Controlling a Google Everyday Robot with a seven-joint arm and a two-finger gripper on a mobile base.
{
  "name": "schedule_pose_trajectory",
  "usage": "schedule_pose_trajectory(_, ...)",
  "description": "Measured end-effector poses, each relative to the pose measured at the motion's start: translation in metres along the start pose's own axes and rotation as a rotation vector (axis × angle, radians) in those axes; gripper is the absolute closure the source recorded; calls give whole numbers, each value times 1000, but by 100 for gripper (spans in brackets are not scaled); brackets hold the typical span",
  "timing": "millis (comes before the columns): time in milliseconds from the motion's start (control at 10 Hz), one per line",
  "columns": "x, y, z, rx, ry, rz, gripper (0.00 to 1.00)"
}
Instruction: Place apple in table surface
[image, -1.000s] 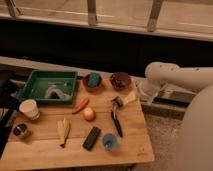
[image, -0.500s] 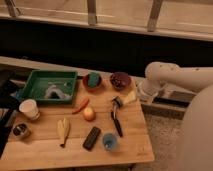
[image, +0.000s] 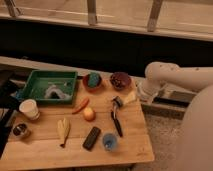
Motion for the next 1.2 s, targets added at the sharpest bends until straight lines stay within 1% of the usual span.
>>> schedule_pose_trajectory(100,-1,5,-3,20,0,-40,20)
schedule_pose_trajectory(200,-3,13,-3,28,3,-71,20)
schedule_pose_trajectory(400,-13,44,6,32,14,-139,20)
schedule_pose_trajectory(600,-26,92,23,25,33,-222,20)
schedule_pose_trajectory(900,-36,151,46,4,60,-327,20)
schedule_pose_trajectory(1000,-37,166,51,-5,66,-354,20)
schedule_pose_trajectory(1100,-34,191,59,-32,79,-407,20)
schedule_pose_trajectory(1200,-32,202,61,-48,82,-435,20)
